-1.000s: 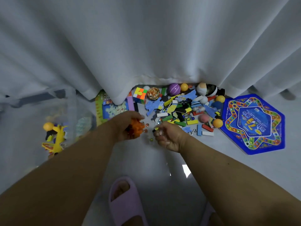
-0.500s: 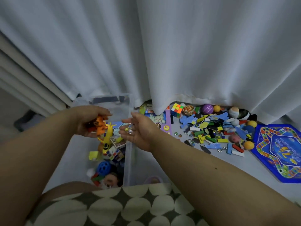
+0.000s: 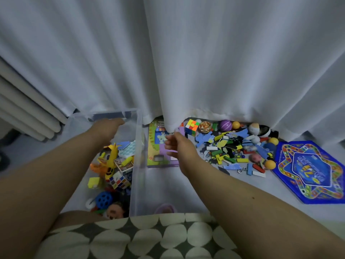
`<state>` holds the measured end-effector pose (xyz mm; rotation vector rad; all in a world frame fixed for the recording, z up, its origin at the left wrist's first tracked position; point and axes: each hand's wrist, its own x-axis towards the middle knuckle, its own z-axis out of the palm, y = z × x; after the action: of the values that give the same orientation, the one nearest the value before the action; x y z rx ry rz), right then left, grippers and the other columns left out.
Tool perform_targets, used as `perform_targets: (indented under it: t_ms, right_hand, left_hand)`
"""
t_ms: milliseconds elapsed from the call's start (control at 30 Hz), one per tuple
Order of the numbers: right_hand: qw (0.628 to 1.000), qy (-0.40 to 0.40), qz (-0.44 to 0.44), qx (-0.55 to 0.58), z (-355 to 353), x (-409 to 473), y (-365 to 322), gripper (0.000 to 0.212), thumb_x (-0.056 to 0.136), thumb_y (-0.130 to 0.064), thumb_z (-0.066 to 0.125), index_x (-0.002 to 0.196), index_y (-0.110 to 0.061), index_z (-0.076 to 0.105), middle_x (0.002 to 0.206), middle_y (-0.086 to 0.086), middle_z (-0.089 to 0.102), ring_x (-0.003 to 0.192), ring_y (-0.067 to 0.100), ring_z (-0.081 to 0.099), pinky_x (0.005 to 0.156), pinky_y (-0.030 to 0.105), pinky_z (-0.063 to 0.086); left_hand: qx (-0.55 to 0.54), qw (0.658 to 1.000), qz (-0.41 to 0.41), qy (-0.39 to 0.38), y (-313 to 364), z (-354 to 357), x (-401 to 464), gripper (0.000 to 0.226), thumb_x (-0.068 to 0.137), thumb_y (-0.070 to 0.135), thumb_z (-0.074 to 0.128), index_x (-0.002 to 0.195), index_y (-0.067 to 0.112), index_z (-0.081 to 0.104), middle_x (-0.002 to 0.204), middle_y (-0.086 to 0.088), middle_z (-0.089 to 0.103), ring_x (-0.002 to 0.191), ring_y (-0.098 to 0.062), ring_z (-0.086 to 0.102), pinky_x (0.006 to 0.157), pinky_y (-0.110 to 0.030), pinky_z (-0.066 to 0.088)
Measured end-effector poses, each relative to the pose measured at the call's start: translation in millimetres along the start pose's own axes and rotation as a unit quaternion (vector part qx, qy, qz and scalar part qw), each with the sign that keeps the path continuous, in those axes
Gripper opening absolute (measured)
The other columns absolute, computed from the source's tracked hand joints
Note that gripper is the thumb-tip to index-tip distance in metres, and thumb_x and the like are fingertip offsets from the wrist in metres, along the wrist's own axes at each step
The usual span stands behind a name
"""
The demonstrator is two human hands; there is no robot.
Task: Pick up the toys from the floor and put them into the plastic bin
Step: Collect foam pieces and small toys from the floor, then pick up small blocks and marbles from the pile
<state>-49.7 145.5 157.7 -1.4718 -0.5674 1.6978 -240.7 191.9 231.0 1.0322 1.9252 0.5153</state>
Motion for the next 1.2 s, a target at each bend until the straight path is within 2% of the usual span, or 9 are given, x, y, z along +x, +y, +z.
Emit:
perform_targets:
  t_ms: [233,300,433,600,667,733,833,1000,1200]
  right_hand:
    - [0.984,0.152,0.055,-0.078,-115.3,36.9,15.3,0.020,0.095,-0.019,0.045,0.084,-0.010,0.059,0.073,0.003,0.054,0.062,0.015,0.050,0.056,0.026,0.042]
    - [0.979,0.176,0.049,-0.091,-144.2,42.1,24.1,0.017,0.091,-0.018,0.051,0.074,-0.017,0.056,0.070,0.000,0.055,0.060,0.013,0.051,0.057,0.025,0.043]
    - [0.970,0.205,0.066,-0.114,-181.2,52.3,37.0,0.020,0.090,-0.016,0.052,0.071,-0.020,0.053,0.069,0.001,0.055,0.059,0.014,0.051,0.057,0.024,0.044]
    - [0.949,0.210,0.071,-0.222,-200.3,71.1,55.1,0.022,0.091,-0.016,0.051,0.069,-0.021,0.051,0.084,0.008,0.058,0.078,0.023,0.055,0.073,0.033,0.048]
    - [0.938,0.200,0.059,-0.278,-204.0,77.5,62.5,0.016,0.092,-0.013,0.049,0.077,-0.017,0.053,0.086,0.008,0.058,0.081,0.024,0.055,0.060,0.026,0.043]
    - [0.926,0.171,0.053,-0.332,-206.4,85.9,71.3,0.012,0.092,-0.010,0.047,0.091,-0.014,0.058,0.091,0.006,0.058,0.083,0.022,0.052,0.057,0.024,0.037]
    - [0.908,0.130,0.047,-0.395,-206.3,98.2,82.3,0.024,0.090,-0.003,0.043,0.105,-0.011,0.060,0.100,0.008,0.061,0.084,0.021,0.052,0.069,0.023,0.038]
    - [0.865,0.076,0.013,-0.495,-203.3,123.5,97.3,0.035,0.087,-0.001,0.046,0.119,-0.009,0.058,0.122,0.015,0.057,0.110,0.031,0.055,0.086,0.028,0.042]
    - [0.784,0.018,-0.028,-0.620,-195.5,136.7,101.7,0.050,0.092,-0.007,0.045,0.140,-0.015,0.037,0.137,0.015,0.038,0.121,0.035,0.044,0.092,0.040,0.042]
  left_hand:
    - [0.193,0.969,0.089,-0.126,51.8,94.2,-1.7,0.012,0.092,0.016,0.057,0.083,0.008,0.055,0.093,-0.016,0.061,0.091,-0.030,0.062,0.087,-0.041,0.052]
    - [0.241,0.952,0.102,-0.159,56.3,122.5,1.0,0.009,0.089,0.016,0.059,0.091,0.007,0.059,0.103,-0.018,0.065,0.096,-0.032,0.066,0.087,-0.043,0.056]
    - [0.337,0.912,0.124,-0.198,49.9,175.1,10.9,0.031,0.087,0.018,0.061,0.114,0.001,0.059,0.111,-0.018,0.066,0.099,-0.031,0.067,0.085,-0.040,0.056]
    - [0.409,0.873,0.133,-0.228,18.4,230.6,37.3,0.045,0.089,0.022,0.060,0.129,0.006,0.048,0.128,-0.014,0.054,0.111,-0.027,0.056,0.084,-0.031,0.047]
    - [0.425,0.864,0.131,-0.235,2.4,246.9,46.7,0.050,0.090,0.026,0.060,0.134,0.009,0.044,0.133,-0.012,0.051,0.116,-0.025,0.052,0.083,-0.027,0.045]
    - [0.442,0.857,0.134,-0.231,-11.5,260.0,55.4,0.055,0.089,0.029,0.060,0.136,0.008,0.041,0.136,-0.014,0.048,0.122,-0.028,0.047,0.094,-0.032,0.042]
    - [0.433,0.864,0.135,-0.221,-29.3,277.2,68.9,0.051,0.090,0.026,0.058,0.133,0.005,0.040,0.133,-0.019,0.046,0.120,-0.033,0.048,0.093,-0.034,0.042]
    - [0.418,0.872,0.140,-0.213,-50.4,306.9,82.1,0.047,0.091,0.017,0.056,0.132,0.004,0.038,0.129,-0.022,0.046,0.116,-0.035,0.050,0.089,-0.032,0.043]
    - [0.418,0.884,0.107,-0.180,-63.4,334.0,87.3,0.051,0.088,0.009,0.059,0.132,0.003,0.032,0.129,-0.023,0.037,0.111,-0.038,0.051,0.084,-0.034,0.043]
